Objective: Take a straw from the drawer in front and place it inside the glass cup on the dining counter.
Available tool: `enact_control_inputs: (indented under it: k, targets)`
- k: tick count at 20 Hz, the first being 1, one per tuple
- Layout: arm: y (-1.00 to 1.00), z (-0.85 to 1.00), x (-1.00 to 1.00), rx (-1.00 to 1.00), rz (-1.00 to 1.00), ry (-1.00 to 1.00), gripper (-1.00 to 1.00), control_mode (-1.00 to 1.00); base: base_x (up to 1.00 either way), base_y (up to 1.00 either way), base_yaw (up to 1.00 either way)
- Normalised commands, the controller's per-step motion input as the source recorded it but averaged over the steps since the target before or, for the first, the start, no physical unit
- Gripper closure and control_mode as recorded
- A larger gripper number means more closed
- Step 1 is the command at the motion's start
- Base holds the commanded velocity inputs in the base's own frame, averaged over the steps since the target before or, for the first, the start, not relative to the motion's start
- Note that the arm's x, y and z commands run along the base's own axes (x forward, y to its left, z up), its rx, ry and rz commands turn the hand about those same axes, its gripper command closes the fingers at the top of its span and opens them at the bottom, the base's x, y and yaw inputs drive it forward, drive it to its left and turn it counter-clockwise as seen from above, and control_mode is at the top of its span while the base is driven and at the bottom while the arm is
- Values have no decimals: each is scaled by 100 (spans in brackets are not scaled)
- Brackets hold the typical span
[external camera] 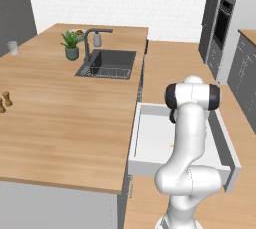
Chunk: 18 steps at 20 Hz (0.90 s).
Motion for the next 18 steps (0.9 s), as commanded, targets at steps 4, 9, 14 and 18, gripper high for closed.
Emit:
enact_control_inputs:
  k: [4,9,14,18]
  targets:
    - [0,-26,4,0,0,0,-100,-100,0,0,0]
    - [0,-22,11,1,0,0,-100,-100,0,0,0]
    - [0,-19,17,2,0,0,-100,-100,0,0,0]
    - [-3,-22,10,2,0,0,-100,-100,0,0,0]
